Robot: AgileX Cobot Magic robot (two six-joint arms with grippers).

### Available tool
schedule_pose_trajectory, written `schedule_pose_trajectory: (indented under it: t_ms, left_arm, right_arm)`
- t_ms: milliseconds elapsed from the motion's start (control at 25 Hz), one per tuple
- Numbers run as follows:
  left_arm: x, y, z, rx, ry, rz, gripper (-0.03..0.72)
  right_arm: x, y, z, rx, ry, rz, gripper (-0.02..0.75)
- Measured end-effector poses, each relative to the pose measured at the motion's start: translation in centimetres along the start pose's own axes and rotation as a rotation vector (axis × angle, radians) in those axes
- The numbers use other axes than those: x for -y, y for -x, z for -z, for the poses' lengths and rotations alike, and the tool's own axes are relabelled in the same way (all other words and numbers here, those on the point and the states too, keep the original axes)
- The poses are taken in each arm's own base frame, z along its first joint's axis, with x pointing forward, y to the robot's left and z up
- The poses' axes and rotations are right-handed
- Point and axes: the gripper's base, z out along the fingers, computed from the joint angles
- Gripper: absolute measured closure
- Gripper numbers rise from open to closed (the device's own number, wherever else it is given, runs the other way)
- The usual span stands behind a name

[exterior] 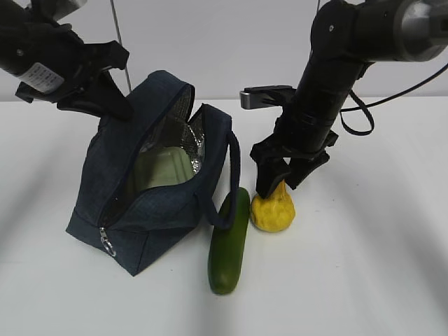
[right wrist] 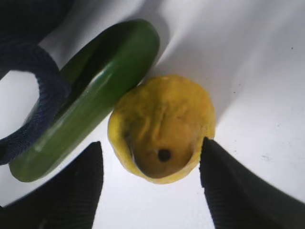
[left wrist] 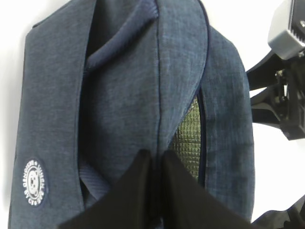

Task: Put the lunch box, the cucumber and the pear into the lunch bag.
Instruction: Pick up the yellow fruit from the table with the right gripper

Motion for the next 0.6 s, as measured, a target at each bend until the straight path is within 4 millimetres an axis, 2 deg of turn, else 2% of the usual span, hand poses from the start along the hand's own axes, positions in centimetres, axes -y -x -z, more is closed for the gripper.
schedule_pose_trajectory:
  t_ms: [440,600]
  left_arm:
    - [0.02,-0.01,0.0,-0.001,-0.003,0.002,0.685]
    - [0.04,-0.01,0.0,-0.001,-0.004,0.003,0.685]
  right_arm:
    - [-0.05,-0.1,-0.02,-0.012,0.006,-0.001,0.454]
    - [-0.07,-0.17,-0.02,-0.019,0.009,-0.003,0.489]
